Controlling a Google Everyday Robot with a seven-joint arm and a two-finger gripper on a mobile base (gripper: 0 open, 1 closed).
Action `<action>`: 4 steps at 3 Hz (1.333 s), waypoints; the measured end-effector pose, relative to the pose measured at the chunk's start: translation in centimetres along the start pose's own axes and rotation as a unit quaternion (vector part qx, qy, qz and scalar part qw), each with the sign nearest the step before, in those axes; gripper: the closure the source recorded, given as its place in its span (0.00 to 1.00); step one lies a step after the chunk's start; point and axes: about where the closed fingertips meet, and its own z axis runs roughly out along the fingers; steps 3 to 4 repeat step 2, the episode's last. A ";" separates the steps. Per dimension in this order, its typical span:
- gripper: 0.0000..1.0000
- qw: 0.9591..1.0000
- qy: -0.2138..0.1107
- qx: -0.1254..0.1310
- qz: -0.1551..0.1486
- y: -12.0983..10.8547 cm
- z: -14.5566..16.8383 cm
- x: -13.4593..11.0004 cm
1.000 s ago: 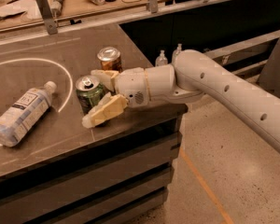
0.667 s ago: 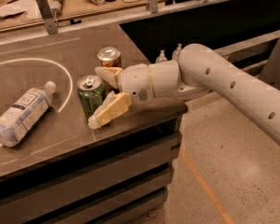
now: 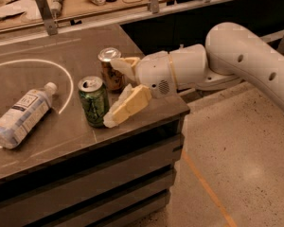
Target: Place green can upright
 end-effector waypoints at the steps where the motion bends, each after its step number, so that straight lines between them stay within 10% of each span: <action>1: 0.00 1.000 0.004 0.028 -0.007 1.0 -2.9 -0.7; 4: 0.00 0.999 0.004 0.041 -0.005 1.0 -4.1 -0.5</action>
Offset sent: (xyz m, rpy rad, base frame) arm -0.0075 -0.0181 0.0116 -0.0112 -0.0224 -0.0342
